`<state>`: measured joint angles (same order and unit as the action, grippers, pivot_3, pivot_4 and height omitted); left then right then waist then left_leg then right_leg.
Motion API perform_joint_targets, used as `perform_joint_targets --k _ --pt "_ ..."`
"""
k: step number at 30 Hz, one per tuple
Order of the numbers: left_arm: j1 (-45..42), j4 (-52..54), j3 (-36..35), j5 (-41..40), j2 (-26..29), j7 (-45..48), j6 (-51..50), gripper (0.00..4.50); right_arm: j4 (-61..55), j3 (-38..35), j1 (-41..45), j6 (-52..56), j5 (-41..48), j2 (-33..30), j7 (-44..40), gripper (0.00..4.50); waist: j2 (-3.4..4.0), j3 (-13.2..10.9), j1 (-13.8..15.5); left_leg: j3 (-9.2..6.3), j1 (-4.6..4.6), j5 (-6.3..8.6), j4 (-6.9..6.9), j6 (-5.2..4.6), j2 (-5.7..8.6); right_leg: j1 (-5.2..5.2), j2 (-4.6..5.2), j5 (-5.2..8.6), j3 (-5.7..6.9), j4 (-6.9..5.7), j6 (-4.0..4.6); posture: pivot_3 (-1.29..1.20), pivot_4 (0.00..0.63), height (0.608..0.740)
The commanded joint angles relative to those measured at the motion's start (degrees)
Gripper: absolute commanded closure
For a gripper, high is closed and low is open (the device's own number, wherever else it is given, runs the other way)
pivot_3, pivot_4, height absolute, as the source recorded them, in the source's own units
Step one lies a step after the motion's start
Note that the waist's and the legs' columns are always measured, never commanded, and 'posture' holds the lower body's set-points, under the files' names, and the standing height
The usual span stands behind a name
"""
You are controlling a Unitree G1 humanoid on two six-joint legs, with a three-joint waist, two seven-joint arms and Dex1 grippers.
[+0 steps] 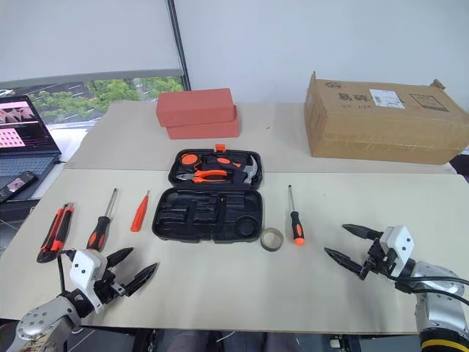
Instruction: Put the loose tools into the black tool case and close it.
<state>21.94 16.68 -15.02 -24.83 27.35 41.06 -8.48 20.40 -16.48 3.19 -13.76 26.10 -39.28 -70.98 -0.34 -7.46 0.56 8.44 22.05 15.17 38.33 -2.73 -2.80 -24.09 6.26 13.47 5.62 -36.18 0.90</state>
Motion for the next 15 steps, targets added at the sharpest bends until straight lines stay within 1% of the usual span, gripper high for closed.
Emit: perform_joint_targets --k 1,3,5,7,10,13,15 --pt "-0.5 7.0 -5.8 -5.4 -0.9 -3.2 -0.8 0.00 -14.3 1.1 1.5 13.3 9.8 -1.3 -0.9 0.03 -0.08 0.0 -0.1 -0.01 0.03 -0.01 0.01 0.01 -0.02 -0.02 0.02 -0.01 -0.03 -0.01 0.01 0.00 0.150 0.712" --pt "-1.1 7.8 -7.8 -6.6 -1.4 -5.8 -2.0 0.00 -20.1 2.8 1.9 19.3 12.2 -2.3 -1.4 0.03 -0.07 0.0 -0.1 -0.05 0.03 -0.02 0.01 0.02 -0.03 -0.01 0.03 -0.03 -0.11 -0.01 0.05 0.00 0.150 0.712" --pt "-2.5 7.9 -10.2 -8.5 -2.3 -9.2 -3.7 0.00 -23.6 4.8 3.7 21.8 12.5 -2.5 -1.6 0.03 -0.08 0.0 0.0 -0.09 0.01 -0.02 0.01 0.02 -0.03 0.02 0.03 -0.03 -0.10 -0.01 0.06 0.00 0.150 0.712" --pt "-4.4 8.1 -13.1 -8.4 -3.1 -15.7 -6.6 0.00 -25.4 7.2 7.9 23.4 12.8 -1.6 -1.9 0.03 -0.19 -0.1 0.0 -0.09 0.03 -0.02 0.02 0.02 -0.02 0.03 0.02 -0.03 -0.07 0.01 0.05 0.00 0.150 0.712" --pt "-5.5 8.1 -15.1 -6.6 -3.3 -22.1 -10.5 0.00 -25.3 9.6 12.5 24.3 12.1 -0.9 -3.5 0.03 -0.34 -0.2 0.1 -0.10 0.06 -0.01 0.09 0.01 -0.01 0.02 -0.03 -0.04 -0.02 0.00 0.03 0.00 0.150 0.712" --pt "-4.5 8.1 -15.4 -5.4 -3.4 -25.3 -13.6 0.00 -23.2 11.9 16.0 23.5 10.5 -0.5 -6.3 0.03 -0.44 -0.2 0.1 -0.11 0.08 0.02 0.10 -0.03 0.00 0.03 -0.06 -0.04 0.05 0.01 0.03 0.00 0.150 0.712" --pt "-3.4 8.0 -14.3 -3.4 -3.2 -26.2 -14.5 0.00 -21.9 12.9 17.6 23.0 9.8 -0.3 -7.8 0.03 -0.50 -0.2 0.2 -0.10 0.16 0.01 0.10 -0.03 0.01 0.00 -0.06 -0.05 0.12 0.02 0.03 0.00 0.150 0.712"
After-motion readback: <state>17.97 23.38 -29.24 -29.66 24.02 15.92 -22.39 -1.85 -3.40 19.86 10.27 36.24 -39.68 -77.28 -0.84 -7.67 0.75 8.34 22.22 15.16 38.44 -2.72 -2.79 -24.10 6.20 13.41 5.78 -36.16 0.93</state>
